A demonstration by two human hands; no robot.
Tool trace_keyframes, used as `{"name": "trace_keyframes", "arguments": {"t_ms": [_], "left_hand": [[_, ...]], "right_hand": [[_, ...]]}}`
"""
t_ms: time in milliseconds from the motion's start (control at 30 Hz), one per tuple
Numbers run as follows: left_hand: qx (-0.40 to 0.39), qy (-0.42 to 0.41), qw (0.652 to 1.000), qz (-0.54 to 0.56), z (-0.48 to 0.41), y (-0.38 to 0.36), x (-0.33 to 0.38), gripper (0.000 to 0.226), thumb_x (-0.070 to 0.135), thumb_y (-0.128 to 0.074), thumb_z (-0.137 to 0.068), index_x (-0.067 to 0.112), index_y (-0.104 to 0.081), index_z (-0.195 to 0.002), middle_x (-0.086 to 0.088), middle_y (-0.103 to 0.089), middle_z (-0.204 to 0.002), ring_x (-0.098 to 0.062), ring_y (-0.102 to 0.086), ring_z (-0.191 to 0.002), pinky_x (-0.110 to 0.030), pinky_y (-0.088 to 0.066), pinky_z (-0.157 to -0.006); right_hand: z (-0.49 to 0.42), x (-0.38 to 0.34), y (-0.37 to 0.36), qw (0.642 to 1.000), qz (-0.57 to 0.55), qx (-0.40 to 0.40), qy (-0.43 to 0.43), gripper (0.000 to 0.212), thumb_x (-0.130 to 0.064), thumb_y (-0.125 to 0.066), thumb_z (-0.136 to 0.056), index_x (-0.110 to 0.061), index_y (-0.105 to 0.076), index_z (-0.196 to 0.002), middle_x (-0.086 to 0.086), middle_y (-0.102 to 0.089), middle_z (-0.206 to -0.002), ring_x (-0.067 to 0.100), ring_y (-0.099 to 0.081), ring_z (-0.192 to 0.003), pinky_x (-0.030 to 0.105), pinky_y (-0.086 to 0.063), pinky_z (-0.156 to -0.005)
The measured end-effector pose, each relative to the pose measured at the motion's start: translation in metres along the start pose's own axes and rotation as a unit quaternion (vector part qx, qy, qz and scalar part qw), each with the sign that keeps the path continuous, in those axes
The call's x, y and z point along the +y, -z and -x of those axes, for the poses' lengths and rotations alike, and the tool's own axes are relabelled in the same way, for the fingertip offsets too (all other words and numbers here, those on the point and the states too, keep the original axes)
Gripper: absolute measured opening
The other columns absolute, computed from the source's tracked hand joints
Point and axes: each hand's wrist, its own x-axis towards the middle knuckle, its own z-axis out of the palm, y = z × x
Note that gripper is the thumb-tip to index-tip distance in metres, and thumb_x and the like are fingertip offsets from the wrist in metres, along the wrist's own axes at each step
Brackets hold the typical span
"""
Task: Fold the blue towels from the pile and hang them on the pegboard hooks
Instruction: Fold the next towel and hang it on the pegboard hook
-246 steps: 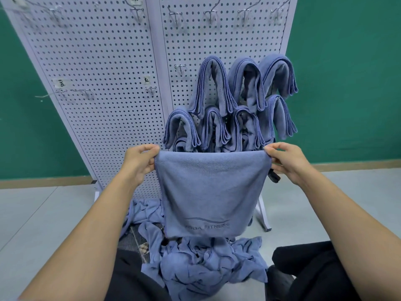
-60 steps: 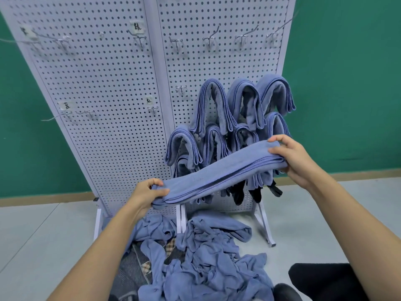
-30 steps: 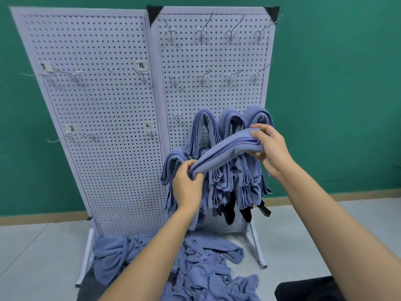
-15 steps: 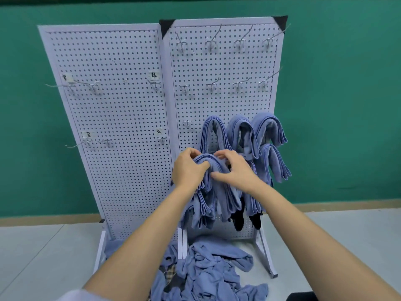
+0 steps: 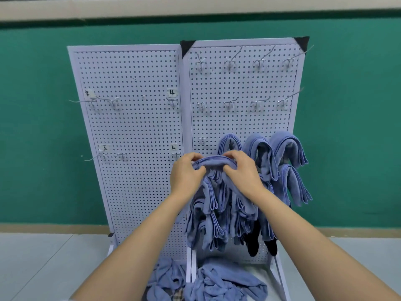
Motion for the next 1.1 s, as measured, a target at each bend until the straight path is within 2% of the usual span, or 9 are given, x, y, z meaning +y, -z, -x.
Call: {"name": "trace_keyframes", "arguments": {"t_ms": [200, 400, 567, 667, 800, 900, 967, 1000, 1100], "left_hand": [[0.082, -0.035, 0.994, 0.059, -0.057, 0.012, 0.008, 0.019, 0.014, -0.064, -0.081, 0.02, -0.068, -0.099, 0.006, -0.069, -0.092, -0.012, -0.062, -0.082, -0.028, -0.051, -0.071], [0.101, 0.029, 0.991, 0.089, -0.112, 0.002, -0.003, 0.017, 0.006, -0.064, -0.083, 0.021, -0.062, -0.091, 0.007, -0.065, -0.089, -0.009, -0.058, -0.079, -0.024, -0.046, -0.07], [0.102, 0.047, 0.988, 0.106, -0.141, -0.021, -0.026, 0.016, 0.006, -0.065, -0.084, 0.017, -0.063, -0.096, 0.008, -0.064, -0.089, -0.011, -0.058, -0.081, -0.022, -0.043, -0.07], [0.092, 0.052, 0.986, 0.125, -0.149, -0.041, -0.042, 0.016, 0.005, -0.063, -0.083, 0.015, -0.064, -0.096, 0.006, -0.064, -0.087, -0.012, -0.061, -0.08, -0.024, -0.047, -0.069], [0.088, 0.049, 0.984, 0.147, -0.143, -0.063, -0.062, 0.02, 0.001, -0.06, -0.085, 0.019, -0.059, -0.092, 0.011, -0.061, -0.083, -0.007, -0.058, -0.074, -0.007, -0.042, -0.06], [0.091, 0.05, 0.979, 0.175, -0.131, -0.072, -0.077, 0.024, 0.0, -0.061, -0.084, 0.015, -0.058, -0.103, 0.006, -0.062, -0.095, -0.001, -0.055, -0.079, -0.003, -0.041, -0.066], [0.083, 0.057, 0.981, 0.167, -0.121, -0.078, -0.089, 0.033, 0.005, -0.067, -0.084, 0.013, -0.056, -0.113, 0.004, -0.061, -0.104, -0.004, -0.055, -0.088, -0.006, -0.042, -0.075], [0.077, 0.06, 0.983, 0.153, -0.117, -0.082, -0.095, 0.035, 0.009, -0.069, -0.083, 0.013, -0.055, -0.115, 0.004, -0.06, -0.106, -0.008, -0.055, -0.093, -0.012, -0.043, -0.08], [0.062, 0.075, 0.991, 0.096, -0.108, -0.09, -0.11, 0.027, 0.013, -0.07, -0.083, 0.009, -0.056, -0.106, -0.003, -0.058, -0.103, -0.019, -0.054, -0.095, -0.032, -0.048, -0.084]], "right_hand": [[-0.055, -0.03, -0.008, 0.994, -0.064, 0.089, 0.015, 0.025, -0.006, -0.054, -0.089, -0.009, -0.061, -0.113, 0.006, -0.062, -0.11, 0.017, -0.056, -0.098, 0.028, -0.046, -0.084], [-0.101, -0.034, -0.038, 0.991, -0.064, 0.106, -0.047, 0.026, 0.003, -0.049, -0.088, -0.006, -0.062, -0.109, 0.005, -0.062, -0.106, 0.012, -0.05, -0.091, 0.018, -0.036, -0.077], [-0.13, -0.021, -0.069, 0.985, -0.072, 0.128, -0.09, 0.029, 0.005, -0.048, -0.089, -0.005, -0.06, -0.114, 0.009, -0.06, -0.116, 0.02, -0.055, -0.102, 0.021, -0.038, -0.082], [-0.137, -0.003, -0.086, 0.983, -0.065, 0.133, -0.11, 0.031, 0.006, -0.045, -0.09, -0.005, -0.059, -0.115, 0.011, -0.059, -0.118, 0.022, -0.056, -0.103, 0.021, -0.039, -0.081], [-0.127, 0.019, -0.106, 0.985, -0.074, 0.118, -0.1, 0.033, 0.008, -0.042, -0.09, -0.005, -0.055, -0.118, 0.011, -0.055, -0.121, 0.011, -0.048, -0.094, 0.015, -0.034, -0.079], [-0.116, 0.024, -0.111, 0.987, -0.078, 0.124, -0.067, 0.034, 0.004, -0.051, -0.09, -0.008, -0.051, -0.123, 0.006, -0.051, -0.125, 0.011, -0.049, -0.1, 0.009, -0.031, -0.081], [-0.105, 0.026, -0.115, 0.989, -0.071, 0.114, -0.06, 0.043, -0.004, -0.06, -0.09, -0.009, -0.045, -0.129, 0.003, -0.048, -0.131, 0.014, -0.047, -0.117, 0.011, -0.032, -0.089], [-0.098, 0.028, -0.117, 0.991, -0.055, 0.108, -0.063, 0.048, -0.008, -0.063, -0.089, -0.01, -0.042, -0.132, 0.003, -0.047, -0.134, 0.015, -0.044, -0.123, 0.015, -0.033, -0.095], [-0.074, 0.038, -0.124, 0.984, 0.108, 0.128, -0.066, 0.057, -0.019, -0.071, -0.083, -0.009, -0.044, -0.132, 0.005, -0.047, -0.134, 0.023, -0.041, -0.124, 0.031, -0.038, -0.099]]}}
